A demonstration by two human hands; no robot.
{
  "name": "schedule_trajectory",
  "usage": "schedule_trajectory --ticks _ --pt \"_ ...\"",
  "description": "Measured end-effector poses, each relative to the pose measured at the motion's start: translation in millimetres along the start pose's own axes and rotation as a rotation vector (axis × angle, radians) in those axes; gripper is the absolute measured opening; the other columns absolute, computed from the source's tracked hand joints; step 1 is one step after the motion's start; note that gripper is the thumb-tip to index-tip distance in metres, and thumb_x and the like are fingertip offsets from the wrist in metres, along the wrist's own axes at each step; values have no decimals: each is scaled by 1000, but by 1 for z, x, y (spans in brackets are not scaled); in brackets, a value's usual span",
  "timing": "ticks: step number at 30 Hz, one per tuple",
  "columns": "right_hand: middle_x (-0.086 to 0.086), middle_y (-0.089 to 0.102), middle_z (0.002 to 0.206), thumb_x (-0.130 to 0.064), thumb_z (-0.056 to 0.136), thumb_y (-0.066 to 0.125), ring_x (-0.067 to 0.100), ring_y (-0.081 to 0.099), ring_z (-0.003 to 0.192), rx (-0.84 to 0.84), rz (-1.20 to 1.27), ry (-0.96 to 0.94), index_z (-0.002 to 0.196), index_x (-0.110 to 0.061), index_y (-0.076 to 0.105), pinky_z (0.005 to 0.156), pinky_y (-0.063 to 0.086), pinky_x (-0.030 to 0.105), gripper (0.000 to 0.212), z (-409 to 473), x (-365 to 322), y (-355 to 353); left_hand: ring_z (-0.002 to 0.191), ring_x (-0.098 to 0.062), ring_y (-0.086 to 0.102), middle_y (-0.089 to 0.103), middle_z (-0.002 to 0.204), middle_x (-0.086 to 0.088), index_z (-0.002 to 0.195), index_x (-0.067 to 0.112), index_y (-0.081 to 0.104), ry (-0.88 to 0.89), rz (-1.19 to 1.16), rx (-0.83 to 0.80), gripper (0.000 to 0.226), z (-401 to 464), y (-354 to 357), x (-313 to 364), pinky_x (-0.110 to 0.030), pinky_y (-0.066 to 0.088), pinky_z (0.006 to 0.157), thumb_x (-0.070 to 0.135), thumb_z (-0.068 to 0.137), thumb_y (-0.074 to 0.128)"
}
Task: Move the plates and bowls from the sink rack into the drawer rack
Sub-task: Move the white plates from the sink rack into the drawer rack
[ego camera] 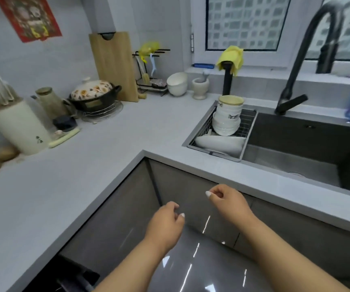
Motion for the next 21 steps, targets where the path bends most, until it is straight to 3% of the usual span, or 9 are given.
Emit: schedule_trajectory --ticks 6,13,15,17,21 --pt "-9 65 91 -38 91 56 10 57 87 81 8 89 89 -25 62 72 38 24 15 29 29 -34 101 -15 53 52 118 -1 129 17 49 93 20 -24 42 56 16 29 -25 43 87 35 92 54" --pt "-11 60 81 -38 92 54 13 56 80 224 35 156 83 -26 58 61 39 23 16 93 45 -73 132 -17 38 40 143 -3 142 14 37 206 -38 -34 57 144 29 65 -26 31 106 36 93 55" --pt "-11 60 81 -37 93 54 12 55 78 258 33 174 87 -26 58 57 36 19 13 119 40 -83 133 -17 36 36 145 -3 144 14 33 231 -49 -30 60 172 29 74 -26 30 107 37 92 55" --pt "-9 61 78 -35 92 56 13 55 73 284 18 185 87 -23 60 56 38 23 13 148 33 -93 134 -18 34 34 146 -4 145 14 30 256 -45 -23 65 199 29 80 -28 29 109 40 91 56" --pt "-9 65 78 -35 88 61 14 60 77 341 25 201 82 -23 63 68 46 28 14 210 23 -106 134 -17 29 29 144 1 146 20 22 320 26 -56 77 248 31 86 -31 33 107 52 85 58"
Point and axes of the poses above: each hand's wrist, its own z-axis towards the middle knuckle, its own y-axis out of the palm, x = y × z, the point moved 4 cm from there along z, towards the middle knuckle
